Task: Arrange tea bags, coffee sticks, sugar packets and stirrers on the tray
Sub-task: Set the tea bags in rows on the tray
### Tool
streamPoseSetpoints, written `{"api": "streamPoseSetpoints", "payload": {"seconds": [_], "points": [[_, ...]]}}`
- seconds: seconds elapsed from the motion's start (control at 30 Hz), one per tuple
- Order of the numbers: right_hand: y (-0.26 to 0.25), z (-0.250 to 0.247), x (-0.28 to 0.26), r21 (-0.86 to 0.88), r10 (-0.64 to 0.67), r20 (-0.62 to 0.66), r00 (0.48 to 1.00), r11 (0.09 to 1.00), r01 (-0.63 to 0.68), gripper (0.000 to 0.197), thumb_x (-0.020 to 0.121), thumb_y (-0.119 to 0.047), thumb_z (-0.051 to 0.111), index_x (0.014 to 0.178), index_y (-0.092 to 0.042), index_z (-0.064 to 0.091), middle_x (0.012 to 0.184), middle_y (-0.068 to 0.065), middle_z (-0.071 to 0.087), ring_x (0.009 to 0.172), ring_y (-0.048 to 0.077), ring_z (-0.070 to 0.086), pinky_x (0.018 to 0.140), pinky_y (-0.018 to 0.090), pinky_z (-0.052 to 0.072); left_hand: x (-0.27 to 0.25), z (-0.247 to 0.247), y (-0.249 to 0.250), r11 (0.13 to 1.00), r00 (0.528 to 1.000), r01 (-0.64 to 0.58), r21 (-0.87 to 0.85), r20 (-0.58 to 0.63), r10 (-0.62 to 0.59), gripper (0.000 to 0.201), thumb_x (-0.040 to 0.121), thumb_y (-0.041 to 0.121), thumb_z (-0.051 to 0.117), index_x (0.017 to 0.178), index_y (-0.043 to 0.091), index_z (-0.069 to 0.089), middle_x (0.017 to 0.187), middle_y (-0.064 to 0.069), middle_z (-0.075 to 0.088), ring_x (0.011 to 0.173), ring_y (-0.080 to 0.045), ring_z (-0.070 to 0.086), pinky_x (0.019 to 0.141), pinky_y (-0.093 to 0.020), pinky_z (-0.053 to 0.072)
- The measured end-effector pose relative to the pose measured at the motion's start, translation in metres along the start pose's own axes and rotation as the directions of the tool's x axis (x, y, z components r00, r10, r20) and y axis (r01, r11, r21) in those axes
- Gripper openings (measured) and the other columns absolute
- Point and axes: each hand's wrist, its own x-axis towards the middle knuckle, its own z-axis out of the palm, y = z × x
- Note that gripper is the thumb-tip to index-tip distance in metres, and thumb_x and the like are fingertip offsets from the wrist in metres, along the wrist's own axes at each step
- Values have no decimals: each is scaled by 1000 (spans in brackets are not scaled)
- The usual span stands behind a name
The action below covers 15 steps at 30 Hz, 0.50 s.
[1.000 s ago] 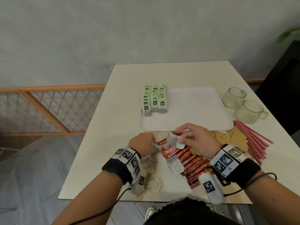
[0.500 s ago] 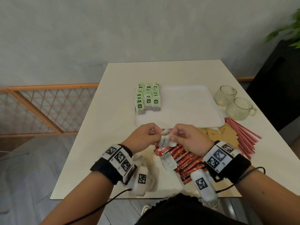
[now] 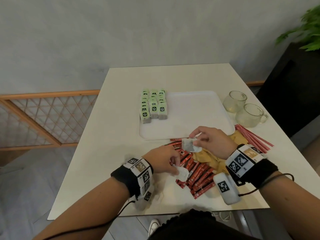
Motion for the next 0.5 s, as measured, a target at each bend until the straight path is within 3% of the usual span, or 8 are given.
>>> {"api": "streamPoseSetpoints", "payload": {"seconds": [0.07,0.13,0.23,0.3,0.4,0.5], "points": [[-4,-6,3,20,-32,6,999,999,31,15,91,-20,64,103,-27,62,78,-1,71,72,21,63,70,29,48,-2,-7,-3,991,997,23,-134,-64,-32,17,79,26,78,81,22,61,84,8,62,70,-2,54,68,-23,46],[-14,-15,6,84,-102,62,993,992,96,16,93,-18,61,108,-25,60,78,-1,69,72,19,60,68,23,46,-3,-18,-10,935,984,68,-347,-131,-120,19,85,22,74,80,18,56,78,2,68,69,-9,64,70,-29,54],[-37,-27,10,156,-194,201,960,974,164,16,95,-17,58,110,-18,58,77,-2,67,69,2,53,67,13,41,1,-34,-16,691,941,102,-716,-157,-301,20,92,13,66,85,11,47,77,-9,72,70,-20,73,77,-38,60],[-50,-30,16,101,-234,285,930,972,213,12,95,-18,59,107,-18,59,80,-1,69,63,-3,49,64,10,38,6,-42,-12,506,926,100,-857,-105,-362,15,93,5,60,92,7,46,71,-7,69,60,-17,70,74,-36,60],[-61,-29,30,-6,-260,342,903,960,279,11,93,-19,61,99,-27,64,80,-12,66,67,-2,52,67,14,40,11,-48,-3,391,947,114,-913,-19,-321,19,93,-1,53,111,1,51,62,0,63,53,-10,63,64,-31,60],[-63,-28,43,-97,-249,349,904,949,299,12,89,-22,67,92,-32,72,83,-8,69,72,9,56,73,26,44,13,-53,5,248,972,135,-959,79,-222,29,91,-6,39,116,-7,54,94,-18,66,75,-24,68,65,-35,61]]}}
